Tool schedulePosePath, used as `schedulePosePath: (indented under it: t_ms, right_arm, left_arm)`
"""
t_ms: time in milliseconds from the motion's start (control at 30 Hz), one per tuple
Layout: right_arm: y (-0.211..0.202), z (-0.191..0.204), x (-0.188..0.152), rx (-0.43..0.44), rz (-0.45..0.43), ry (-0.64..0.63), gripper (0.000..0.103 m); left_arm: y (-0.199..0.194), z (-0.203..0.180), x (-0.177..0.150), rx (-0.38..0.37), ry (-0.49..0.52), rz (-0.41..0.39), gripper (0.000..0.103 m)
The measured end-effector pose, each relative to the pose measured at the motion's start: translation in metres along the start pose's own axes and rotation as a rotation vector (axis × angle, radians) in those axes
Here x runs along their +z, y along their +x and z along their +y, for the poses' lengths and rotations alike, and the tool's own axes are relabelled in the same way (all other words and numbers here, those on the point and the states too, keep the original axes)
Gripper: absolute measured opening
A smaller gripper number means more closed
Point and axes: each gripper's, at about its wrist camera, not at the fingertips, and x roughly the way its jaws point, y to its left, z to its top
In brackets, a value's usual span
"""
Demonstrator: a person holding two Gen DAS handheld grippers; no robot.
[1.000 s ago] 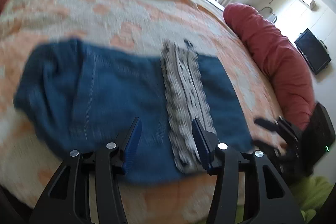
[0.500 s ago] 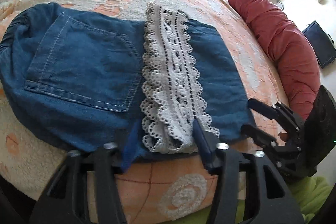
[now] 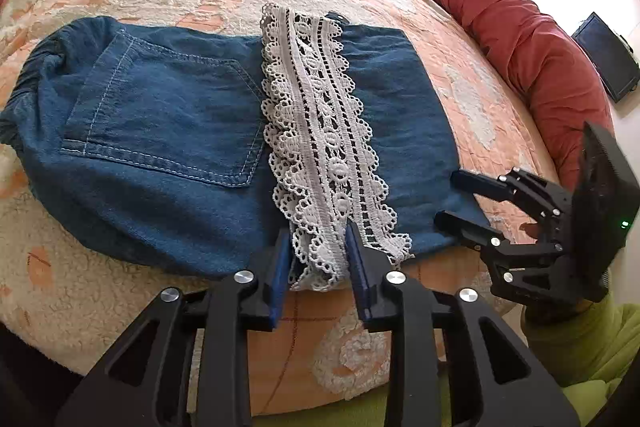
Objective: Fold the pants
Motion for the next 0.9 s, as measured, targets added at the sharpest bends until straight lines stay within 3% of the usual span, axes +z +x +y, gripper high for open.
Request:
schedulePosePath:
  t_ms: [200, 267, 300, 500, 700, 900]
  right_arm:
    - [0.0, -0.004, -0.007, 0.003, -0.002, 0.013, 0.041]
    - [-0.004, -0.005, -0.006, 0.008, -0.004, 0.013, 0.042]
    - [-0.007, -0.006, -0.005, 0.013, -0.011, 0.017, 0.042]
    - [-0.03, -0.012, 0.01, 0.009, -0.11, 0.011, 0.045]
    - [-0.027, -0.034, 0.044, 0.005, -0.153, 0.018, 0.045]
    - [-0.002, -0.054, 0.09, 0.007, -0.142, -0.004, 0.045]
  left_arm:
    - [0.002, 0.0, 0.003, -0.008, 0.006, -0.005, 0.032]
    - [-0.002, -0.001, 0.005, -0.005, 0.006, -0.022, 0.038]
    - [-0.008, 0.001, 0.003, -0.002, 0.009, -0.037, 0.044]
    - [-0.039, -0.003, 0.01, 0.05, 0.045, -0.156, 0.052]
    - [-0.038, -0.026, 0.028, 0.129, 0.121, -0.202, 0.05]
    - [-0.017, -0.048, 0.041, 0.13, 0.202, -0.173, 0.046]
